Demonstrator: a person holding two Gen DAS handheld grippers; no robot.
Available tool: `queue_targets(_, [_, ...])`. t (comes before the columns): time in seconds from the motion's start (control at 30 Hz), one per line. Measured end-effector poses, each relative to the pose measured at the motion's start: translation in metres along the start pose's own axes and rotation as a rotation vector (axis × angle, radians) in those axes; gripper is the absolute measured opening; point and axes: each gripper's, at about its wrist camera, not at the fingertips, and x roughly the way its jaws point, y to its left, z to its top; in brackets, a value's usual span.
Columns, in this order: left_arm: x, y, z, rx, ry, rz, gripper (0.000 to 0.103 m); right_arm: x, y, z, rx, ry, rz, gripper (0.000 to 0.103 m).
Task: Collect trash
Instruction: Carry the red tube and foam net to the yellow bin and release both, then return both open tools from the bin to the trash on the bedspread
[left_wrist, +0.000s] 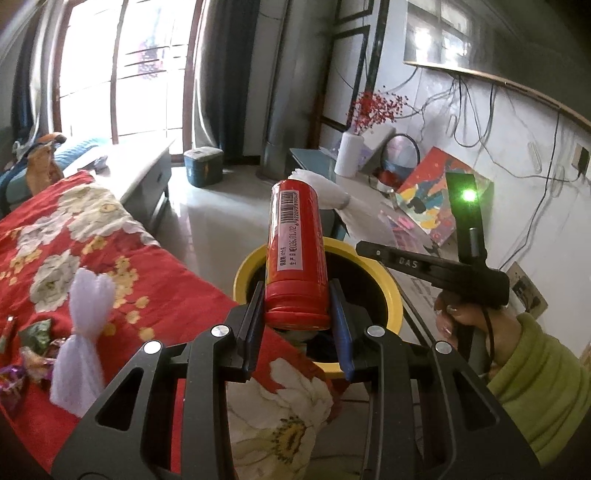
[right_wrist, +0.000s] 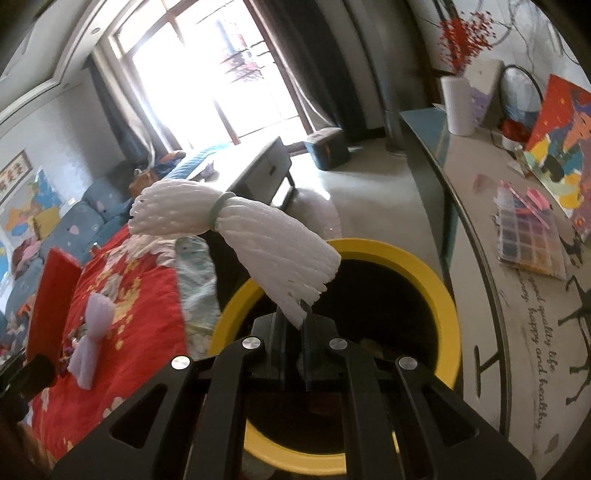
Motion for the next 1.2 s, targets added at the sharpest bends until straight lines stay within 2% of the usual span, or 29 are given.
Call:
queue_targets(0.4, [0.039, -0.011, -0.001, 0.001, 0.047, -0.033, 0.026, 0.021, -0.031, -0.012, 0.062, 0.055, -0.064, 0.007])
queue_targets(0.73, [0.072, -0.006, 0.002, -0.022, 0.085, -0.059, 0.026, 0.031, -0.036, -0.018, 0.073, 0.102, -0.086, 0.008])
queue_targets(0.77, [0.075, -0.006, 0.002, -0.022, 0.090, -0.060, 0.030, 0.031, -0.037, -0.018, 0.078, 0.104, -0.086, 0.008])
queue_targets(0.8, [0.079, -0.005, 0.003, -0.025, 0.094, -0.056, 0.041, 0.031, -0.038, -0.018, 0.082, 0.102, -0.090, 0.013])
queue_targets(0.83, [0.080, -0.004, 0.004, -0.028, 0.092, -0.057, 0.046, 0.030, -0.038, -0.018, 0.082, 0.098, -0.096, 0.026])
queue_targets(0.9, [0.080, -0.002, 0.004, -0.043, 0.083, -0.061, 0.057, 0.026, -0.039, -0.017, 0.082, 0.080, -0.108, 0.043])
queue_targets(1.0, [0.076, 0.003, 0.003, -0.060, 0.074, -0.051, 0.068, 0.025, -0.039, -0.015, 0.082, 0.072, -0.111, 0.044])
queue_targets(1.2, [0.062, 0.012, 0.005, -0.098, 0.041, -0.034, 0.090, 0.018, -0.031, -0.013, 0.066, 0.040, -0.107, 0.055])
